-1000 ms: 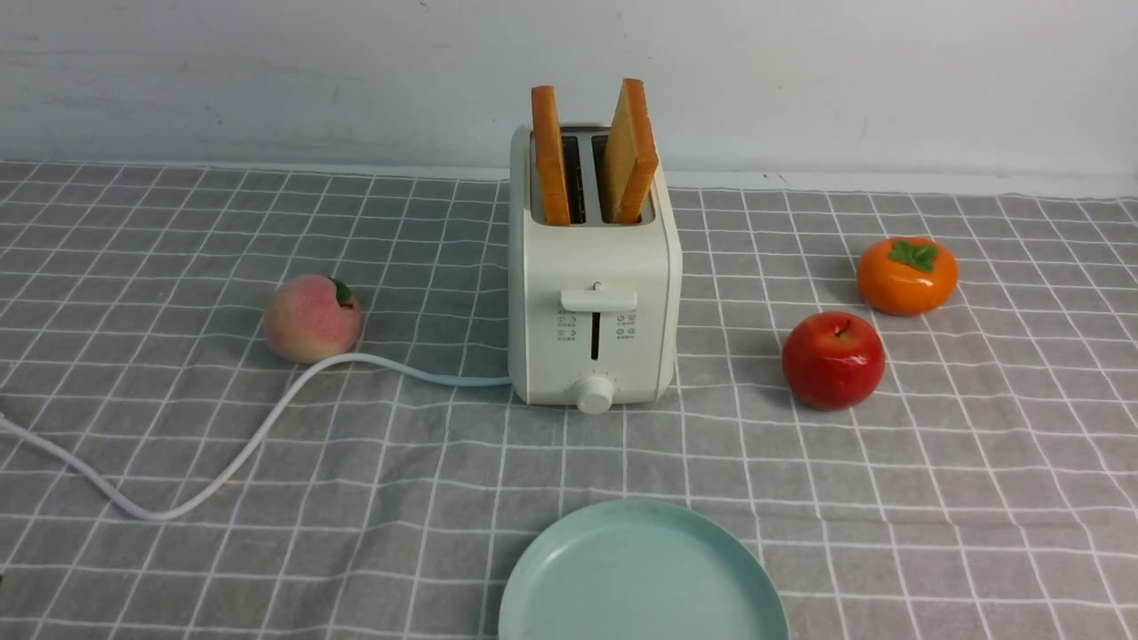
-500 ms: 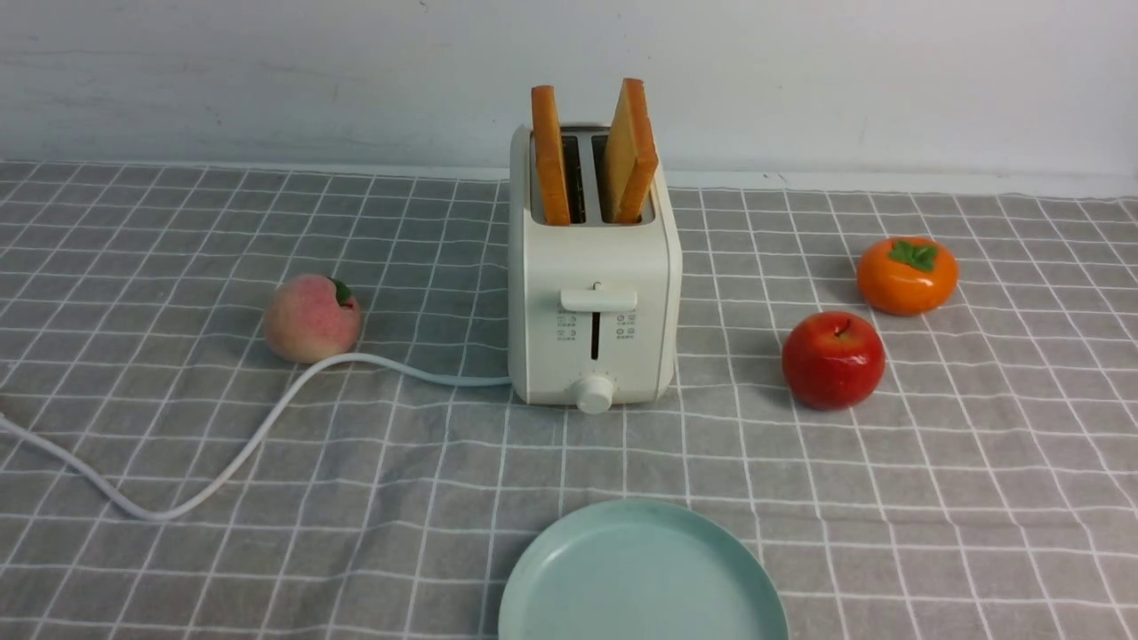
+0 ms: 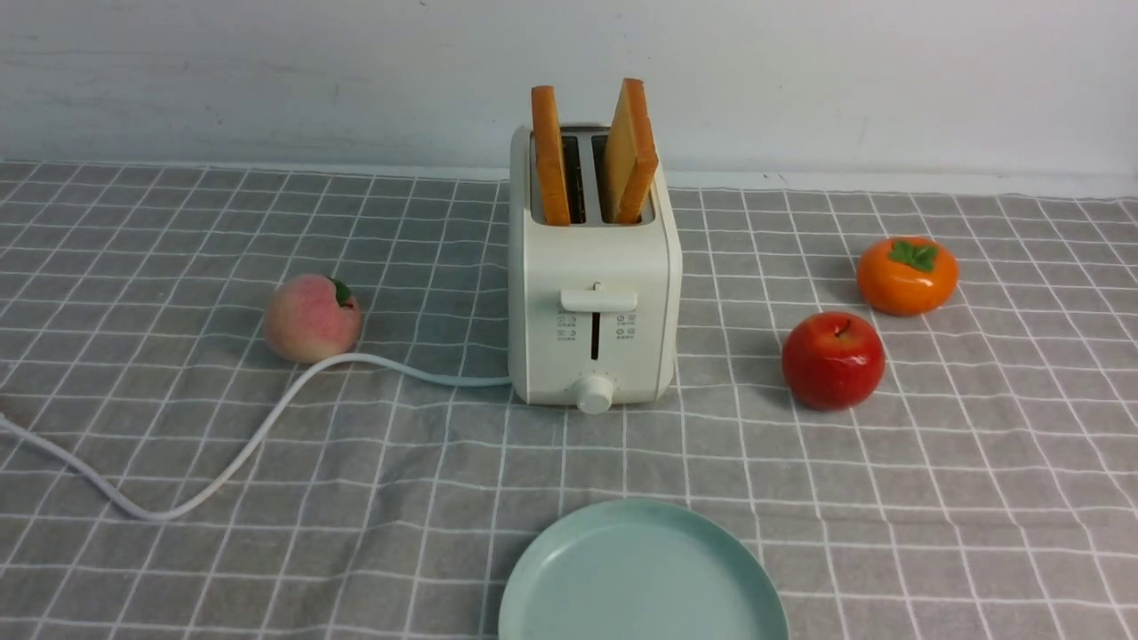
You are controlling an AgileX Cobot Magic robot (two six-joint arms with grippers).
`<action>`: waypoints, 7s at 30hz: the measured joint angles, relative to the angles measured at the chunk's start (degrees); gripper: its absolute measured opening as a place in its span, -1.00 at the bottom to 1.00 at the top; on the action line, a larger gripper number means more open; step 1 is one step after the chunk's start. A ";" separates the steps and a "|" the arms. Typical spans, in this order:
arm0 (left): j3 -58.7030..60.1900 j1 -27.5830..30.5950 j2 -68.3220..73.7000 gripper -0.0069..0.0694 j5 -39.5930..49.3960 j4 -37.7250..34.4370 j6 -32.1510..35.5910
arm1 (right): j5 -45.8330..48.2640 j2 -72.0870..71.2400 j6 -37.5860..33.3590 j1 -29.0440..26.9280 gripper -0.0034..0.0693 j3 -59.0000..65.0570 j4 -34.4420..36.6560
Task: Take toasted bread from bread machine on grey coffee table place on plate.
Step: 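Grasp the toast slice in the toaster and pull it up out of the slot with the right gripper, then place the held slice of bread on top of the slice on the plate with the right gripper, then reach for a toast slice standing in the toaster with the left gripper, then place the slice of bread on the plate with the left gripper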
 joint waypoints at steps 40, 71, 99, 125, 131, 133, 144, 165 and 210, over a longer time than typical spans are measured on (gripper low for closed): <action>-10.80 -21.15 30.72 -0.19 45.88 1.08 9.90 | 53.56 83.27 -27.08 15.84 0.33 -71.82 22.83; -10.80 -21.19 30.72 -0.19 46.36 1.08 10.60 | 45.56 83.99 -23.93 16.21 -0.59 -80.29 3.03; -10.80 -21.19 30.72 -0.19 48.07 -5.95 10.75 | 74.90 75.48 -43.80 18.71 -0.59 -38.02 39.27; -18.53 -21.19 41.84 -0.19 51.32 -3.45 12.48 | 72.17 60.73 -36.22 18.75 0.66 -47.66 26.47; -28.18 -21.19 51.69 -0.19 55.10 -3.09 15.71 | 78.36 57.51 -36.49 18.75 0.56 -48.09 26.24; -30.13 -21.19 53.65 -0.19 55.78 -3.16 15.77 | 78.07 57.11 -36.43 18.75 0.56 -48.09 25.81; -45.88 -21.19 67.31 0.17 57.98 -1.25 15.72 | 70.37 50.08 -31.50 18.75 0.54 -46.44 18.35; -77.81 -28.57 99.50 0.33 58.32 21.08 -10.08 | 62.89 36.67 -31.36 18.75 0.54 -35.56 16.01; -15.31 -28.63 60.51 -0.55 48.28 -44.16 47.64 | 63.86 33.31 -31.32 18.75 -0.07 -35.56 14.86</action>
